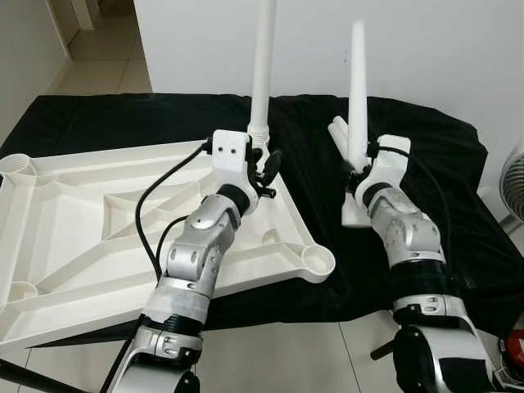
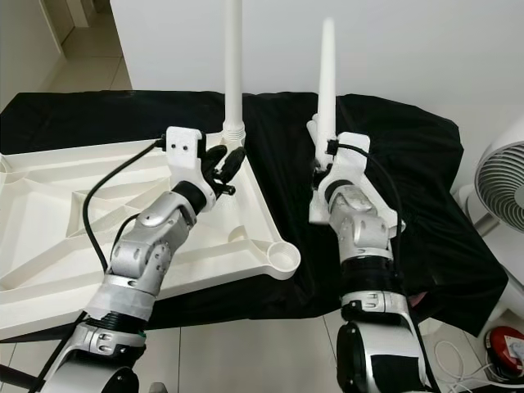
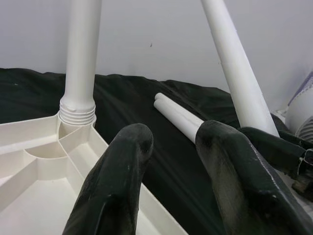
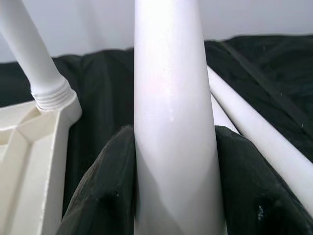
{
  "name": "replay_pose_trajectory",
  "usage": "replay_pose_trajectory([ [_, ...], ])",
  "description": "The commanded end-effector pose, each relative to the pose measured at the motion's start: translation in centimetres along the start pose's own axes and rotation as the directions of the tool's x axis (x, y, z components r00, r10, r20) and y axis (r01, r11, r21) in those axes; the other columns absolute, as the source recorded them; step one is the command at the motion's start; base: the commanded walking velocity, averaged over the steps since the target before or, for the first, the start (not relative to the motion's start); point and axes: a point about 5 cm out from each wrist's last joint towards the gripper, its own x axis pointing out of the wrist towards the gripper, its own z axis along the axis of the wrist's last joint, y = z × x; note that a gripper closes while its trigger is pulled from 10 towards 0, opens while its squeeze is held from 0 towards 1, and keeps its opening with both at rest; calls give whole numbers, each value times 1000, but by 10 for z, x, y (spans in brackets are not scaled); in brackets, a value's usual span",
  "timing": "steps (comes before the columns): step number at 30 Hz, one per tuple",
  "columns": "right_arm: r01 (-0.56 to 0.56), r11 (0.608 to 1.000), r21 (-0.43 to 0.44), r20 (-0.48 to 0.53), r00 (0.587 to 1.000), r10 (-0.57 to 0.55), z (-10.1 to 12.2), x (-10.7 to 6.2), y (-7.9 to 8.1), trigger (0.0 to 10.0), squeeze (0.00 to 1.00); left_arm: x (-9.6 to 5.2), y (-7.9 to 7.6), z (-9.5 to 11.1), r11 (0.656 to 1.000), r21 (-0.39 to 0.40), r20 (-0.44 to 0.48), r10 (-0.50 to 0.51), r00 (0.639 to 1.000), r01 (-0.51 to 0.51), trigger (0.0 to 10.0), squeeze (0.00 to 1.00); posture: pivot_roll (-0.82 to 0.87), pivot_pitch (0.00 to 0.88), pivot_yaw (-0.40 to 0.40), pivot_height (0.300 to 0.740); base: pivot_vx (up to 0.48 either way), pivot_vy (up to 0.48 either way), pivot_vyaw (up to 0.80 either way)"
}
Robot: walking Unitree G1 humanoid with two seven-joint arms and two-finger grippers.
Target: Building children table
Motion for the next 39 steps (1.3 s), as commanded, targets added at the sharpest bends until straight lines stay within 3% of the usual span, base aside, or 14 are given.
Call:
replay_pose_trajectory([
  [1, -5, 1000, -8, 67, 998, 6, 2, -4, -1, 10000, 0, -1, -14, 5, 977, 1, 5, -215, 977, 215, 10000, 0, -73, 0, -33, 740, 0, 0, 0],
  [4, -58, 997, 44, 120, 991, 52, -1, -10, -1, 10000, 0, -4, -19, 9, 957, -25, 20, -290, 957, 291, 10000, 0, -73, 0, -32, 740, 0, 0, 0],
  [5, -72, 996, 51, 185, 981, 61, 0, -15, -1, 10000, 0, -5, -21, 10, 948, -44, 21, -314, 949, 315, 10000, 98, -77, 0, -30, 740, 0, 0, 0],
  [6, -72, 996, 51, 185, 981, 61, 0, -15, -1, 10000, 0, -5, -21, 10, 948, -44, 21, -314, 949, 315, 10000, 98, -77, 0, -30, 740, 0, 0, 0],
  [7, -62, 997, 46, 221, 974, 51, 1, -18, -2, 10000, 0, -6, -22, 11, 940, -64, 27, -335, 942, 336, 10000, 1000, -80, 0, -29, 740, 0, 0, 0],
  [11, -74, 995, 62, 309, 950, 51, 3, -25, -1, 10000, 0, -7, -24, 15, 923, -96, 36, -370, 928, 371, 10000, 1000, -81, 0, -28, 740, 0, 0, 0],
  [14, -171, 981, 94, 444, 889, 112, 10, -40, 10, 10000, 0, -11, -28, 24, 880, -166, 54, -442, 895, 445, 10000, 1000, -84, 0, -24, 740, 0, 0, 0],
  [18, -244, 968, 55, 481, 856, 188, 10, -48, 22, 10000, 0, -16, -33, 27, 851, -168, 39, -499, 866, 498, 10000, 1000, -87, 0, -19, 740, 0, 0, 0],
  [19, -295, 955, 28, 479, 843, 246, 8, -51, 29, 10000, 0, -18, -36, 27, 832, -167, 29, -531, 847, 528, 10000, 0, -89, 0, -17, 740, 0, 0, 0],
  [20, -295, 955, 28, 479, 843, 246, 8, -51, 29, 10000, 0, -18, -36, 27, 832, -167, 29, -531, 847, 528, 10000, 0, -89, 0, -17, 740, 0, 0, 0],
  [22, -329, 944, 7, 473, 833, 286, 5, -53, 34, 10000, 0, -21, -40, 30, 798, -184, 36, -578, 815, 574, 10000, 0, -89, 0, -14, 740, 0, 0, 0],
  [23, -347, 938, -18, 463, 828, 316, 2, -54, 36, 10000, 0, -24, -44, 34, 764, -194, 51, -619, 784, 616, 10000, 0, -89, 0, -15, 740, 0, 0, 0],
  [29, -409, 910, -65, 430, 812, 395, -5, -56, 42, 10000, 0, -30, -51, 44, 701, -192, 66, -689, 722, 686, 10000, 0, -85, 0, -18, 740, 0, 0, 0],
  [39, -531, 837, -135, 372, 756, 539, -13, -61, 53, 10000, 0, -26, -50, 49, 694, -183, 26, -705, 709, 696, 10000, 0, -80, 0, -19, 740, 0, 0, 0],
])
